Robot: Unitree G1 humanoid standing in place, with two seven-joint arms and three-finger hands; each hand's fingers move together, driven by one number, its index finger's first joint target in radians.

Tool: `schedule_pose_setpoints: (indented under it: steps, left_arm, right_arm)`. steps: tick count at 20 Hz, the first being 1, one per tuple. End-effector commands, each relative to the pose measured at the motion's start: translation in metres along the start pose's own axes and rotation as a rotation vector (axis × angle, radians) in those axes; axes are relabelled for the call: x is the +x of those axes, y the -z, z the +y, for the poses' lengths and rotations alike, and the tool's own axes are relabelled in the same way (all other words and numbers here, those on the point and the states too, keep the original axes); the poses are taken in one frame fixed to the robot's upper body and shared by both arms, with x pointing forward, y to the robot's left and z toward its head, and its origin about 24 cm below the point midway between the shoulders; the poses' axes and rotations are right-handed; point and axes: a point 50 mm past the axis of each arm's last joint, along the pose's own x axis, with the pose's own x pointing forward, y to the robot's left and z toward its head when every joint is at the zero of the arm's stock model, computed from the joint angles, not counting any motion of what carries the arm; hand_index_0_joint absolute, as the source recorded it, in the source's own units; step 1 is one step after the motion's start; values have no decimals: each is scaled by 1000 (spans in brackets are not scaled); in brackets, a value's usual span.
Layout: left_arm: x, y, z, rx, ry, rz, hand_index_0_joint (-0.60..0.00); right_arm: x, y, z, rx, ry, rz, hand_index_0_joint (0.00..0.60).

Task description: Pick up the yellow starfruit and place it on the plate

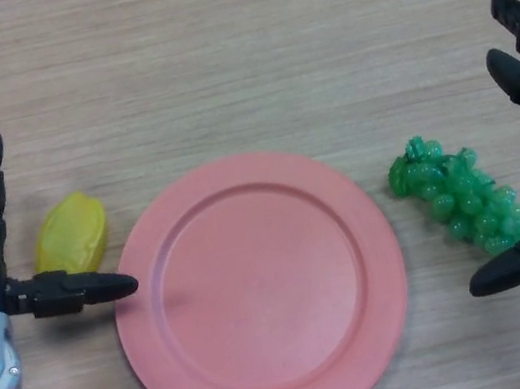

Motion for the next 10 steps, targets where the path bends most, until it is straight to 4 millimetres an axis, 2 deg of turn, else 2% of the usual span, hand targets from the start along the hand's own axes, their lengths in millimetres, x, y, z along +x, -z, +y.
schedule_pose_setpoints:
  steps: [1,4,5,6,7,9,10]
  left_arm:
    - [7,-31,17,49,-99,-189,0]
    - [6,-31,13,129,-131,-217,0]
    - [6,-31,13,140,-134,-220,-152]
    - [6,-31,13,150,-135,-222,-250]
    - [4,-30,13,175,-127,-225,-400]
    - [1,-29,12,230,-80,-222,-600]
    - [1,-29,13,232,-80,-225,-600]
  right_arm:
    - [-6,-31,-13,-59,39,-200,0]
    - [-7,-32,-14,-76,45,-208,0]
    - [-7,-32,-14,-74,46,-207,0]
    - [-7,-32,-14,-74,46,-206,0]
    - [-8,-33,-14,-69,46,-206,0]
    - [-9,-35,-13,-54,49,-208,0]
    - [-9,-35,-13,-51,48,-207,0]
